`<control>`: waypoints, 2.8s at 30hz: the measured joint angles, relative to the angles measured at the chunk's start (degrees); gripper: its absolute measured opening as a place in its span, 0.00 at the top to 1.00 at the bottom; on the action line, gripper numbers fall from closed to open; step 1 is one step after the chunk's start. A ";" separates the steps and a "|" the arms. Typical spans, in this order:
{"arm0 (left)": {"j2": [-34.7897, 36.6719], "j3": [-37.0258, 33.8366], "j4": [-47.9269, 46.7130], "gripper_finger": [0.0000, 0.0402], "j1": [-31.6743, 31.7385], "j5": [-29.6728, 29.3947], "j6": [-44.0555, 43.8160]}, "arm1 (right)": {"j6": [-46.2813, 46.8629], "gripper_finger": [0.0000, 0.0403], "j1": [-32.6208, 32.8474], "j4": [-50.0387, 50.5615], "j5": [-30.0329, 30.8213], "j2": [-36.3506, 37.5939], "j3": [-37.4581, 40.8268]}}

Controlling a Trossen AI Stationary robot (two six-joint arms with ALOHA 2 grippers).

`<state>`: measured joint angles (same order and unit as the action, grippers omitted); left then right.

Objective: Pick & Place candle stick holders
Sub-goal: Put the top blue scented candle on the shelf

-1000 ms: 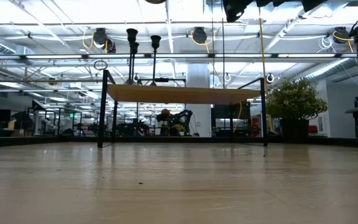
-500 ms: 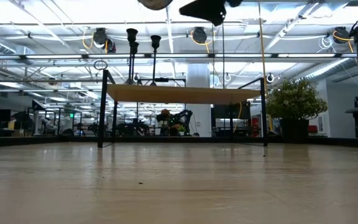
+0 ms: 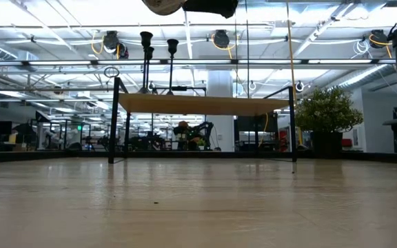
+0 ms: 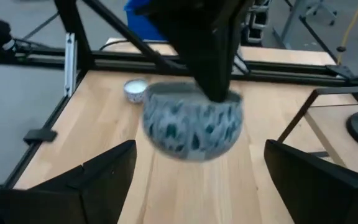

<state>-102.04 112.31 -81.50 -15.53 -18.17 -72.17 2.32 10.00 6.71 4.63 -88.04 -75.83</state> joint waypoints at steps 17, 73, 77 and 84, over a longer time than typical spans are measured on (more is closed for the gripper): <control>0.00 -0.11 4.53 1.00 -0.03 -1.61 5.99 | -1.74 0.14 0.11 -3.05 -4.45 0.06 0.00; 0.11 -0.90 14.81 1.00 0.01 -2.18 28.92 | -0.18 0.14 -2.43 -1.74 -15.45 0.02 0.15; 0.11 -0.90 14.17 1.00 0.03 -3.36 29.17 | -1.10 0.14 -2.43 -1.74 -12.62 0.02 0.15; -0.09 -0.98 14.91 1.00 0.11 -3.35 30.59 | -2.33 0.14 -2.85 -2.50 -11.89 0.12 -0.04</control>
<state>-102.13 111.33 -66.59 -15.42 -21.52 -41.58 -0.01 7.15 4.22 -7.27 -87.92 -75.88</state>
